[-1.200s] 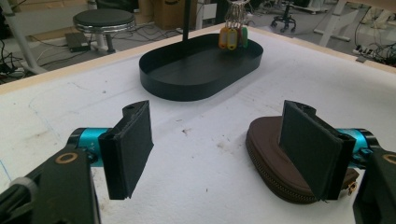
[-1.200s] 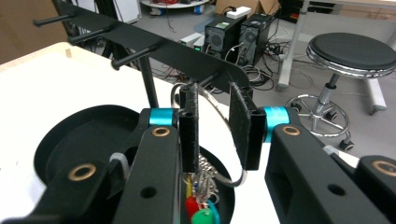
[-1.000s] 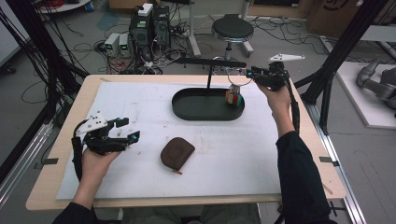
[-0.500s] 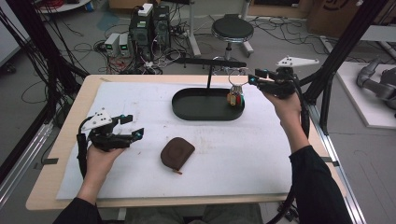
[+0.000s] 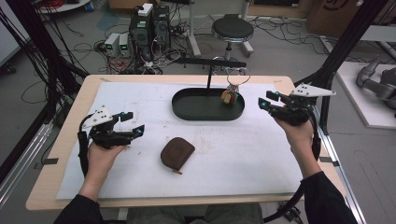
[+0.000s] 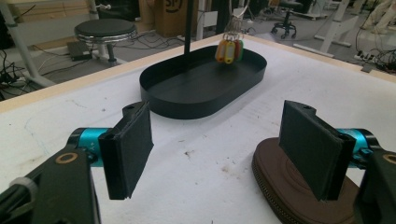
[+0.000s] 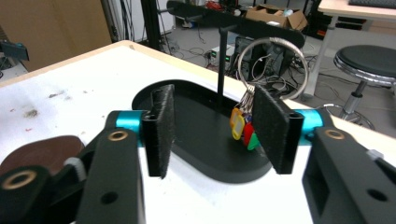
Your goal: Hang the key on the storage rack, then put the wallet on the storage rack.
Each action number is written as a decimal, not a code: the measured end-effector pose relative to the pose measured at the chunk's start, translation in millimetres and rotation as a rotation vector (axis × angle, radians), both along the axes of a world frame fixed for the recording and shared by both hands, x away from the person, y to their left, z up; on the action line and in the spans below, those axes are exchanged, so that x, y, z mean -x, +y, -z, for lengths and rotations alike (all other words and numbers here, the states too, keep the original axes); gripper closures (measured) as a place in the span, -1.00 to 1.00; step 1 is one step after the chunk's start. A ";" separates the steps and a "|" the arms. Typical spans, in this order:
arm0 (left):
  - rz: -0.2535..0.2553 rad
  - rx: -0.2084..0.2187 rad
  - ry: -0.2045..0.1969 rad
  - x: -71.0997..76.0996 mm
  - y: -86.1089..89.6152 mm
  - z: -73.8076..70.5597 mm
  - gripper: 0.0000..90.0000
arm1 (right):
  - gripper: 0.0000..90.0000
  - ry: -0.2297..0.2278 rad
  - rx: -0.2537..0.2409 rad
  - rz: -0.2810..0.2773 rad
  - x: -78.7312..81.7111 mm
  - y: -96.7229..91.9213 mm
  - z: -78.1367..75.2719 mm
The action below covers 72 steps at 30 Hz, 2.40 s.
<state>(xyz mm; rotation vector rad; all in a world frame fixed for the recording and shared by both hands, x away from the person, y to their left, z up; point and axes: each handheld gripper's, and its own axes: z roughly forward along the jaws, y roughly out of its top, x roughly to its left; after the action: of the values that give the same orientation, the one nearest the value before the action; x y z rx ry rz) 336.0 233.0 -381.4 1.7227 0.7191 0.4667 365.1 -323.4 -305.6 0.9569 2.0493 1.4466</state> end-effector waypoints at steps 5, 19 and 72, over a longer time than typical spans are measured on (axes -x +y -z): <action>-0.004 0.000 0.005 -1.1 1.4 0.8 -0.44 | -0.01 0.007 -0.020 0.015 13.0 -7.9 19.6; -0.009 -0.004 0.010 -1.5 -1.1 6.2 -0.45 | -0.31 0.044 -0.051 0.024 28.4 -10.4 71.8; 0.021 -0.016 0.411 23.4 -58.8 56.1 0.20 | -0.39 0.103 0.058 0.039 19.9 -17.1 98.7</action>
<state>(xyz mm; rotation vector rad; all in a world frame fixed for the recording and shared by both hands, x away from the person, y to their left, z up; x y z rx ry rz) 312.6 174.2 -437.6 1.8605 0.9888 0.1006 345.2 -340.5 -404.4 1.0622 2.1214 1.3353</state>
